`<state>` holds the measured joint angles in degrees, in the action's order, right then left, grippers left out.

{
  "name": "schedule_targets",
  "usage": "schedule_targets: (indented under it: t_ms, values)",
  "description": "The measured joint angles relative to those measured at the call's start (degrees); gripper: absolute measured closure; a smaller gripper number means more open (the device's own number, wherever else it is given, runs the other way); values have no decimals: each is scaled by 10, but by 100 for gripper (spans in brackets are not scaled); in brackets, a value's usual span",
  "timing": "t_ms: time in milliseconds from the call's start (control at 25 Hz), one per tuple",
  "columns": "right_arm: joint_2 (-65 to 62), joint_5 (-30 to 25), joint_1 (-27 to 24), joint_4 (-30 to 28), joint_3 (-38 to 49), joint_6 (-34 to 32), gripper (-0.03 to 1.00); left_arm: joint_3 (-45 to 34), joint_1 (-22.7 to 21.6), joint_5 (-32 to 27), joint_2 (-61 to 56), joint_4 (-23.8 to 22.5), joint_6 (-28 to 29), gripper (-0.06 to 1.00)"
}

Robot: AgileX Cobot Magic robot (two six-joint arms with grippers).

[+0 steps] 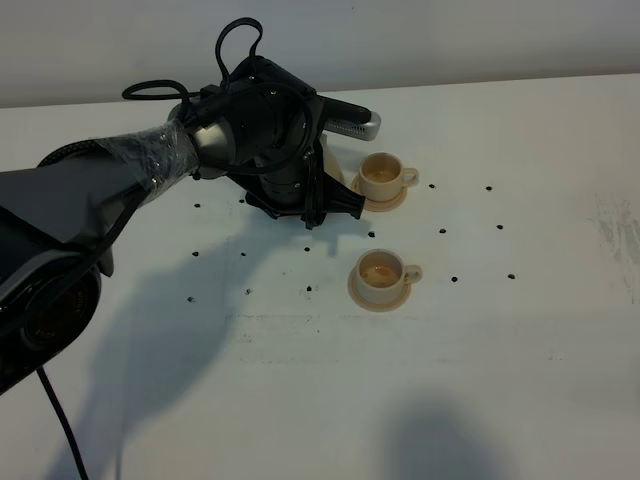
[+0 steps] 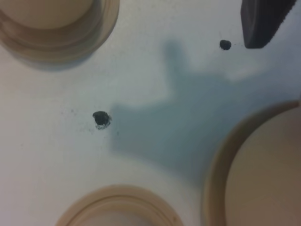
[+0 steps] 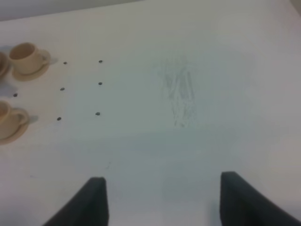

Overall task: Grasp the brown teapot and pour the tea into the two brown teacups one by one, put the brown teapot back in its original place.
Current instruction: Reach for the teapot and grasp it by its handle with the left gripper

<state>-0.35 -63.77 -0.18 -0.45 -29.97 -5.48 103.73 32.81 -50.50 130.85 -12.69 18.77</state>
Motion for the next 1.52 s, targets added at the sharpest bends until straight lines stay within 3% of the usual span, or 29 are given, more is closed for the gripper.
schedule_targets:
  t_ms: [1520]
  values:
    - [0, 0, 0, 0, 0, 0, 46, 0, -31, -11, -28, 31, -32, 53]
